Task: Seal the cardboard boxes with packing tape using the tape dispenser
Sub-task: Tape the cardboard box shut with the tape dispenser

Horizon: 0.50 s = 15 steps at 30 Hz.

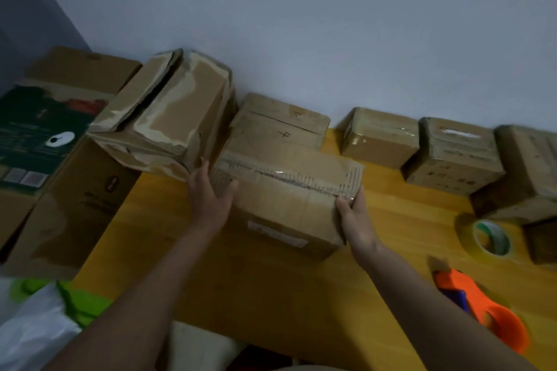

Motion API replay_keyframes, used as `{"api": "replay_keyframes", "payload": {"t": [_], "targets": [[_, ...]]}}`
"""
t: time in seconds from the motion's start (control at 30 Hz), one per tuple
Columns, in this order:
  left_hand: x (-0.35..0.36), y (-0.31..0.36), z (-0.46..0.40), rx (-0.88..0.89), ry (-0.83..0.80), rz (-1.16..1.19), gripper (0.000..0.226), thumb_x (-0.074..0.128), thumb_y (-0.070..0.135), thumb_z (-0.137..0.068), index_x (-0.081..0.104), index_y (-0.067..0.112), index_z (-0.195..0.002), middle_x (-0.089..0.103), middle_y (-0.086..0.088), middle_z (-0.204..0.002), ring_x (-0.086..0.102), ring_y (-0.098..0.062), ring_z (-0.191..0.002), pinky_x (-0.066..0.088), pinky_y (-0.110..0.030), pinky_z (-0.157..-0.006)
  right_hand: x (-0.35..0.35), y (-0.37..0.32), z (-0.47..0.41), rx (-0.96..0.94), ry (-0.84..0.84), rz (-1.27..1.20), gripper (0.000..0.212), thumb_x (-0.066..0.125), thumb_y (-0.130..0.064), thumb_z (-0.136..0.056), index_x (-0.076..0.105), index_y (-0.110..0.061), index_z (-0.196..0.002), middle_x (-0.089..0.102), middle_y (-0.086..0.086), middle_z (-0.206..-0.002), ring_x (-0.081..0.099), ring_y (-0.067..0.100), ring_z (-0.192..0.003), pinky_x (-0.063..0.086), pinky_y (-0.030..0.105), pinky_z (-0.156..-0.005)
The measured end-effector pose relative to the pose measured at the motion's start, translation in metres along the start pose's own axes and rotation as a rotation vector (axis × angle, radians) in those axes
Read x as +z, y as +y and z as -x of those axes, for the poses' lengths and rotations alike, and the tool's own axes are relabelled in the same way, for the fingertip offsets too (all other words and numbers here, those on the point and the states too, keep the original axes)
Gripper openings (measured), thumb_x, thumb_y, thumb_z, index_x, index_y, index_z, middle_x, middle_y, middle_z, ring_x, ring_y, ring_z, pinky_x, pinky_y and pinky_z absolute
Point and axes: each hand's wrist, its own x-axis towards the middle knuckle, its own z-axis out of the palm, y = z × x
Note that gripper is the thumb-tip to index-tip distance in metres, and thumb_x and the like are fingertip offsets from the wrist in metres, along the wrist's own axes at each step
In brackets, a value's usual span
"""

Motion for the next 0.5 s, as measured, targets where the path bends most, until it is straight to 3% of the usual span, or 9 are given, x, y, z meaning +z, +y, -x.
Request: {"api": "replay_keyframes", "payload": {"t": [0.07, 0.17, 0.23, 0.37, 0.5], "targets": [[-0.01, -0.012, -0.002, 0.082, -0.11, -0.127, 0.106, 0.077, 0.052, -0.074, 0.012, 0.023, -0.153, 0.007, -0.003, -0.155, 0.013, -0.025, -0.142, 0.026, -0.044, -0.112, 0.012, -0.007, -0.012, 0.013, 0.0, 0.031, 0.058, 0.04, -0.025, -0.101, 0.013, -0.022, -0.152, 0.037, 0.006, -0.147, 0.04, 0.028, -0.131, 0.039, 0.046, -0.105], [-0.017, -0.016, -0.017, 0.14, -0.219, -0.608, 0.132, 0.071, 0.077, -0.057, -0.003, 0.028, -0.154, -0.01, -0.001, -0.157, -0.002, -0.03, -0.144, 0.016, -0.048, -0.116, 0.019, -0.023, -0.033, -0.037, -0.024, 0.051, 0.05, 0.041, -0.025, -0.101, 0.025, -0.021, -0.148, 0.046, 0.005, -0.139, 0.047, 0.025, -0.121, 0.043, 0.04, -0.097], [-0.017, -0.018, -0.028, 0.143, -0.177, -0.742, 0.13, 0.064, 0.081, -0.06, -0.009, 0.026, -0.154, -0.014, -0.005, -0.158, -0.005, -0.033, -0.145, 0.011, -0.049, -0.118, 0.024, -0.027, -0.041, -0.049, -0.045, 0.058, 0.05, 0.041, -0.027, -0.101, 0.025, -0.022, -0.148, 0.045, 0.004, -0.14, 0.046, 0.024, -0.121, 0.043, 0.038, -0.095], [-0.007, -0.013, -0.046, 0.189, -0.147, -0.702, 0.117, 0.058, 0.076, -0.072, -0.009, 0.025, -0.154, -0.012, -0.009, -0.16, -0.004, -0.035, -0.146, 0.01, -0.05, -0.119, 0.03, -0.031, -0.052, -0.09, -0.004, 0.034, 0.051, 0.039, -0.028, -0.102, 0.022, -0.024, -0.15, 0.042, -0.001, -0.137, 0.044, 0.021, -0.122, 0.043, 0.035, -0.091], [0.0, 0.005, -0.068, 0.201, -0.14, -0.716, 0.112, 0.056, 0.075, -0.075, -0.008, 0.025, -0.154, -0.011, -0.009, -0.16, -0.004, -0.035, -0.147, 0.006, -0.047, -0.118, 0.028, -0.037, -0.075, -0.121, 0.017, 0.04, 0.048, 0.039, -0.028, -0.102, 0.026, -0.025, -0.148, 0.044, 0.005, -0.141, 0.046, 0.026, -0.125, 0.044, 0.047, -0.102]]}}
